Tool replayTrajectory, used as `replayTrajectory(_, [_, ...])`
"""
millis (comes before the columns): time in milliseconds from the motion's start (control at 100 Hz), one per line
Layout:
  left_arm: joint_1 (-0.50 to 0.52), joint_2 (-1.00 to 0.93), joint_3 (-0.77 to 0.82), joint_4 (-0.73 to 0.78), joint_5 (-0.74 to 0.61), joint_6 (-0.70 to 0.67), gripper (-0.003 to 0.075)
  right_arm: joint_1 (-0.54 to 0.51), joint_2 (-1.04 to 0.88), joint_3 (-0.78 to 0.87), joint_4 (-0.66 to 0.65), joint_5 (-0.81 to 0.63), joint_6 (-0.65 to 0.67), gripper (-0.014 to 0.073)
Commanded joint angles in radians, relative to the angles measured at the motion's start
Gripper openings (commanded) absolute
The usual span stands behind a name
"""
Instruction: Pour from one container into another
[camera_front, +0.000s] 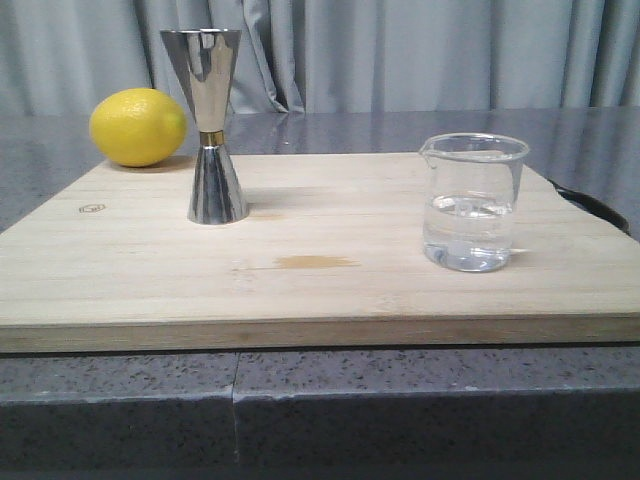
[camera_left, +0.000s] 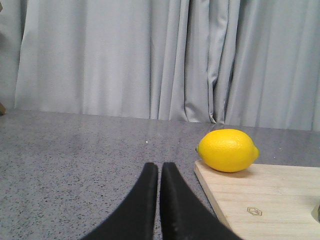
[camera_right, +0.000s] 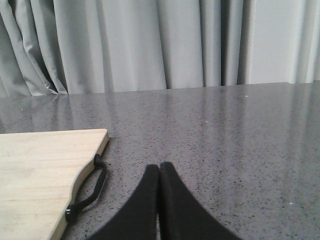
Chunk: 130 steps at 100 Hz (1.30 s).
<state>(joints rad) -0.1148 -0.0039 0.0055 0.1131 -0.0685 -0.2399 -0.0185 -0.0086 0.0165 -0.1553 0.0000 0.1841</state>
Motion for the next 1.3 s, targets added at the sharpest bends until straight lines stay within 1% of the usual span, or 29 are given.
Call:
replayTrajectory(0, [-0.006,-0.027,0.036,-0.010,-0.070,0.003,-0.0019,-0.002,-0.021,0.029,-0.007,-0.075,-0.010,-0.0073])
replayTrajectory(570, [-0.006,-0.027,0.036,-0.010,-0.070,0.003,-0.0019,-0.002,-0.021,0.029,-0.007,-0.075,-0.010,-0.0073])
replayTrajectory(680, [-0.006,-0.027,0.036,-0.010,-0.070,0.003,-0.0019,-0.002,-0.021,0.029,-0.038,-0.075,-0.013,-0.0073])
replayTrajectory(1290, [-0.006,-0.027,0.036,-0.010,-0.070,0.003,-0.0019,-0.002,-0.021,0.029,-0.038,-0.075,-0.013,-0.0073])
